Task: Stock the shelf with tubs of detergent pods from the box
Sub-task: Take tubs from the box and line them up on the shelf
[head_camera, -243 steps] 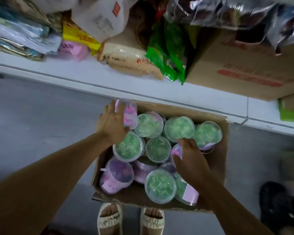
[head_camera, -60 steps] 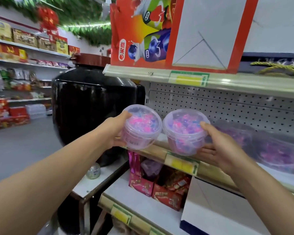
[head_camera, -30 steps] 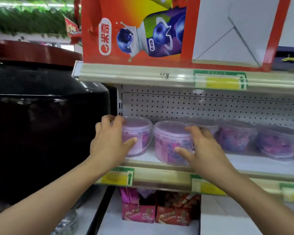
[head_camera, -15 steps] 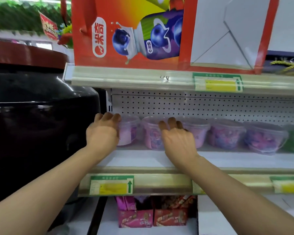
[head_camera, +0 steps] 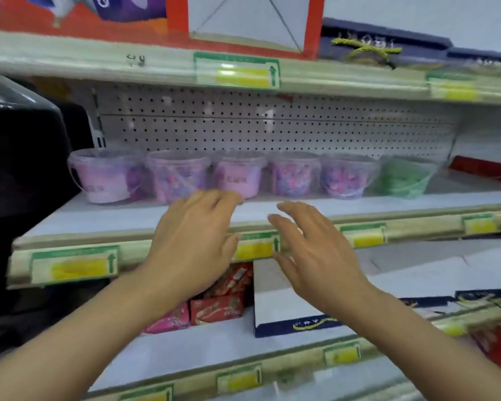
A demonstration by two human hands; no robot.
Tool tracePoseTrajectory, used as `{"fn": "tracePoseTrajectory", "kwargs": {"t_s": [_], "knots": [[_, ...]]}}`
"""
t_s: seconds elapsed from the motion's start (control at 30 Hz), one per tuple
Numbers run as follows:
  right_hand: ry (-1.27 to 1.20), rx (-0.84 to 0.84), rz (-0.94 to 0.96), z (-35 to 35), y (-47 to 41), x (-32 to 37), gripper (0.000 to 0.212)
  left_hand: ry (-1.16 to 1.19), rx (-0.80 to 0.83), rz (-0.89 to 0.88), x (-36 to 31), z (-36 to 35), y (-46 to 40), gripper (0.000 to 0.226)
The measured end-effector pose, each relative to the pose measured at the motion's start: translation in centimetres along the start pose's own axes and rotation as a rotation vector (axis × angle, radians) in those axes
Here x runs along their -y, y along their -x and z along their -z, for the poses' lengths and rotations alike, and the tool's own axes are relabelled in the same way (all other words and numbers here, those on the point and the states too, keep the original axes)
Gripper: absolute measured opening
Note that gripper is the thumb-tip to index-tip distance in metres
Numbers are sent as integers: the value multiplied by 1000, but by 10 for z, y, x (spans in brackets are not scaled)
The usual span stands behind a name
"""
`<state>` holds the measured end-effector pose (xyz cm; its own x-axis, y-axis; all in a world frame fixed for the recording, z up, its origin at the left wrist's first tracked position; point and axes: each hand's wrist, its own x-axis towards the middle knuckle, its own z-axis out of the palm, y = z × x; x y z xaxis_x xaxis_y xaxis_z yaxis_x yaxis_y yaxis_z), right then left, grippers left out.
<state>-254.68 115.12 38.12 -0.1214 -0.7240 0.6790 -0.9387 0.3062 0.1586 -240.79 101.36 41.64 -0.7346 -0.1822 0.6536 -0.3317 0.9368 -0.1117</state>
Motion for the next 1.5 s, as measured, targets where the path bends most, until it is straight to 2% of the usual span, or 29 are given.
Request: {"fn": "tracePoseTrajectory", "kwargs": {"t_s": [0.1,0.2,0.37,0.5,0.67,0.8,1.07,1.23,1.33,1.5], "knots": [[8,104,-41,-1,55,-34,56,75,115,-38,-64,-18,2,37],[25,264,-106,-4,111,-69,59,183,274,18,-125,-56,10,38],[11,454,-191,-9,203,-121,59,286,543,37,-209,-126,34,35],[-53,613,-298,-19,274,-155,53,373,669,61,-265,-169,51,34],[-92,783,-448,-31,340,-187,42,449,825,8,-320,-221,60,34],[-81,867,-627,-40,369,-203,46,516,903,-39,-348,-261,60,31],[-73,992,-875,-43,427,-240,31,602,1063,-89,-396,-321,56,35],[-75,1060,-874,-52,459,-283,46,597,1108,-55,-420,-347,59,35],[-98,1075,-852,-65,475,-318,51,604,1124,34,-440,-366,64,36],[-207,1151,-681,-102,511,-383,49,517,1151,244,-494,-395,81,28]]}}
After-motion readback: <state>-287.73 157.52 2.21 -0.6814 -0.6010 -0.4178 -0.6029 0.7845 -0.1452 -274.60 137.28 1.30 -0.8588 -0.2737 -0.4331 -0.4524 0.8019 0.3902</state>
